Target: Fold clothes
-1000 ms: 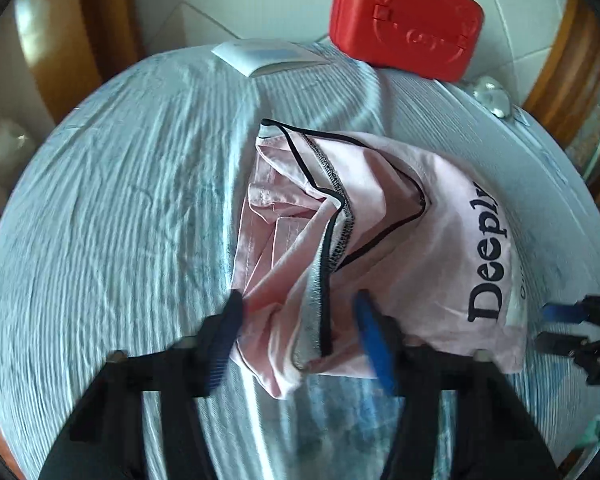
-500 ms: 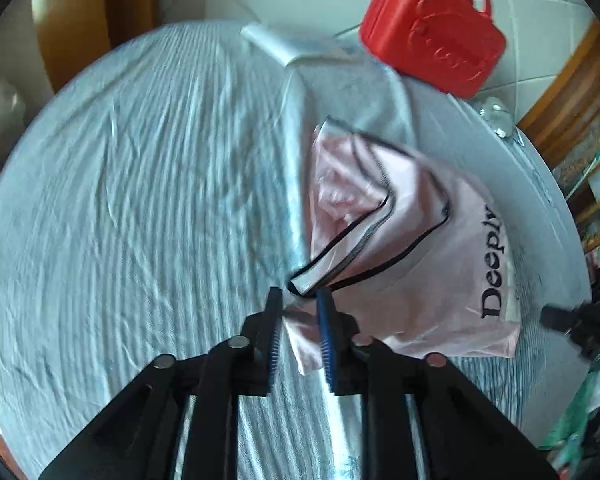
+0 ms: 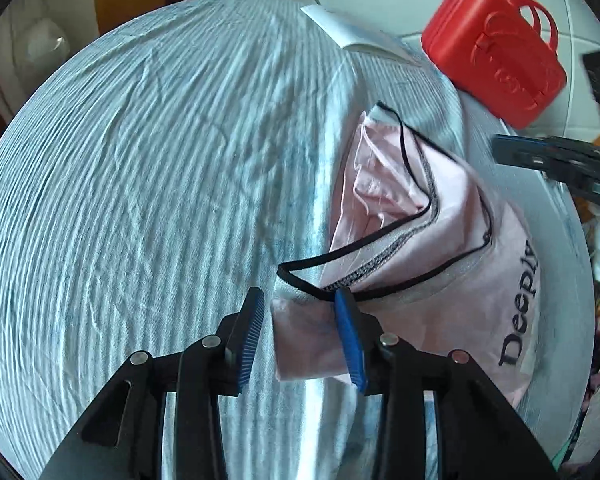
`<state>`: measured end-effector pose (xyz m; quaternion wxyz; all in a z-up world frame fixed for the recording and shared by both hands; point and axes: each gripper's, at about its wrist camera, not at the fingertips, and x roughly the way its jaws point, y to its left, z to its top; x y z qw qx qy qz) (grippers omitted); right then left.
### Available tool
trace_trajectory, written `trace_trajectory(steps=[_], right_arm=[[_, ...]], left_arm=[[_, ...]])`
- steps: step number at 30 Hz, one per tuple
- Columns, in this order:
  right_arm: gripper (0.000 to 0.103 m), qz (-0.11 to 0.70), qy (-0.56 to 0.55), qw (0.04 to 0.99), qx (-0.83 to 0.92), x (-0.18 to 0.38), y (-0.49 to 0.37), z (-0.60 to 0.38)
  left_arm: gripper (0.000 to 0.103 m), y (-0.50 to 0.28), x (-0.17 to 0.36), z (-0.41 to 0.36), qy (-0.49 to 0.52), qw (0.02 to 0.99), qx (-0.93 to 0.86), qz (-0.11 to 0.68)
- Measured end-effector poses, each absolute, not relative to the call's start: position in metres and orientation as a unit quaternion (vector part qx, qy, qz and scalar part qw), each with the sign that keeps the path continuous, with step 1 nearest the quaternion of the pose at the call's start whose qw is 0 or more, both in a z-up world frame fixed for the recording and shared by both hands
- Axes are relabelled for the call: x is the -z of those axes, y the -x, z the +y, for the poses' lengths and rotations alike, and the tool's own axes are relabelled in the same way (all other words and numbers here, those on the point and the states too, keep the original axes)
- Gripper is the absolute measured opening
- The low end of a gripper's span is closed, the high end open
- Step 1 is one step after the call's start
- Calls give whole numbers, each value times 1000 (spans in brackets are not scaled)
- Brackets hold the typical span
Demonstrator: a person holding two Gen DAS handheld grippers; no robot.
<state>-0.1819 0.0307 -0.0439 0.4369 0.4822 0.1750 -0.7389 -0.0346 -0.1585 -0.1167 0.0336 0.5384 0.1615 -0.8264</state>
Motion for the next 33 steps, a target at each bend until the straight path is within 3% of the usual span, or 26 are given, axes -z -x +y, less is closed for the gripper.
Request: trace_trajectory(steps=[4, 6, 8, 12, 14, 15, 16, 20, 22, 27, 33], right_arm=[[13, 215, -481, 467, 710, 66, 204, -6], [13, 244, -484, 467, 699, 81, 208, -25], [1, 270, -484, 467, 689, 92, 209, -40], [0, 204, -469, 454, 729, 85, 230, -46], [7, 176, -471, 443, 742, 78, 236, -46], [22, 165, -474, 437, 747, 73, 237, -43], [27, 161, -470, 435, 751, 65, 233, -37], [30, 118, -455, 394, 790, 26, 200, 24], [39, 88, -467, 353, 806, 19, 182, 64], [39, 18, -522, 246, 816, 42, 129, 150], [39, -71, -550, 170, 814, 70, 69, 200]], left_arm=[[36, 41, 118, -154, -544, 46, 825, 146], [8, 36, 124, -151, -558, 49, 816, 142], [6, 29, 128, -152, -566, 50, 810, 145], [6, 15, 133, -154, -574, 51, 804, 144], [10, 12, 132, -155, -577, 51, 803, 141], [10, 10, 132, -159, -577, 48, 800, 156], [14, 7, 129, -165, -578, 43, 797, 171], [40, -5, 102, -189, -547, 43, 815, 184], [40, 1, 88, -193, -536, 32, 826, 170], [40, 47, 70, -174, -514, -29, 850, 109], [40, 112, 92, -124, -522, -96, 844, 74]])
